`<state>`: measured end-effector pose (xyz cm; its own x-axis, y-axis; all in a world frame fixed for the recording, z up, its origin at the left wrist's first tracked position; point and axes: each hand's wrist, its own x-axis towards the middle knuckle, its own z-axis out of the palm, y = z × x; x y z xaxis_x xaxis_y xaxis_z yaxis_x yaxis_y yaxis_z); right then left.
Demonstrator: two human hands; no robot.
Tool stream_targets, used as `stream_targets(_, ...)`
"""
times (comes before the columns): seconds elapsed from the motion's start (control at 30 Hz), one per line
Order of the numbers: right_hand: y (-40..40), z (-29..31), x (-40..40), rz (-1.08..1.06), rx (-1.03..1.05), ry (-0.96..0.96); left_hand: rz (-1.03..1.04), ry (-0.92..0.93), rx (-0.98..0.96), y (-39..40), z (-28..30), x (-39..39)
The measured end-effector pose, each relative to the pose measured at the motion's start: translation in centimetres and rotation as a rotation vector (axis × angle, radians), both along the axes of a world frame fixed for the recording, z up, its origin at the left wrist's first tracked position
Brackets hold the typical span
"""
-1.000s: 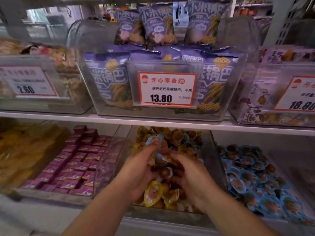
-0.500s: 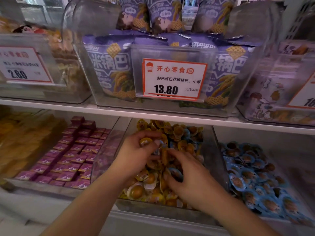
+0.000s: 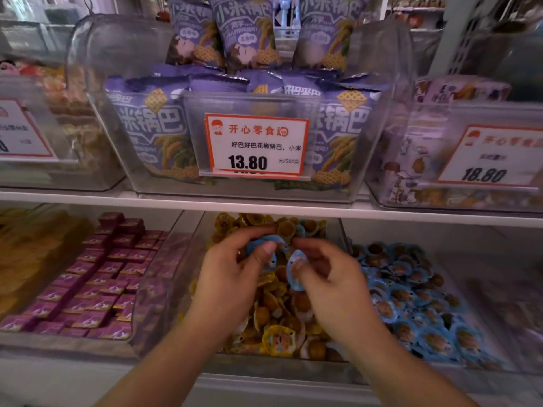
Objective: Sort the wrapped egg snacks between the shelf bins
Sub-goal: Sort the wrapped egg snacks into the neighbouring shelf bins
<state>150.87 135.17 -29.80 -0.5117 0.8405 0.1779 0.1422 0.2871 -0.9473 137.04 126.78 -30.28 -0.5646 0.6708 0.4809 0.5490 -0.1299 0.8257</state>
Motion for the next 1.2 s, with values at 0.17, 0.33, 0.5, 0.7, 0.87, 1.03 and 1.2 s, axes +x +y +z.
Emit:
stream_targets(0.17,-0.5,1.8,2.0,0.321,-0.859,0.404,-0.124,0.111,-0.022,1.0,-0.1,4.6)
stream_targets(0.33,2.0,2.3,5.9,0.092,-0.593,0.403,-0.256,0.359,-0.195,2.7,-0.3,6.3)
stream_targets(0.5,9.3,1.0,9.4,-0.125,-0.553,0.224,-0.273,0.347,-0.314,4.3,-1.1,4.4)
stream_targets(0.7,16.2,-1.9,9.7,-0.299,-0.204,-0.220,-0.139,0.459,-0.498,5.9,-2.5,1.1)
stream_targets(0.87,13.3,-2.7,9.7,-0.188,0.031,-0.218,-0.148,0.611,-0.579,7.2,-2.0,-0.8)
stream_targets(1.03,7.0,-3.2,7.2,0.089,0.286,-0.192,-0.045,0.747,-0.523,8.0,-1.5,-3.5)
stream_targets(1.2,5.5,-3.3,5.9,0.089,0.323,-0.167,-0.204,0.834,-0.708,12.2,-2.6,-3.5)
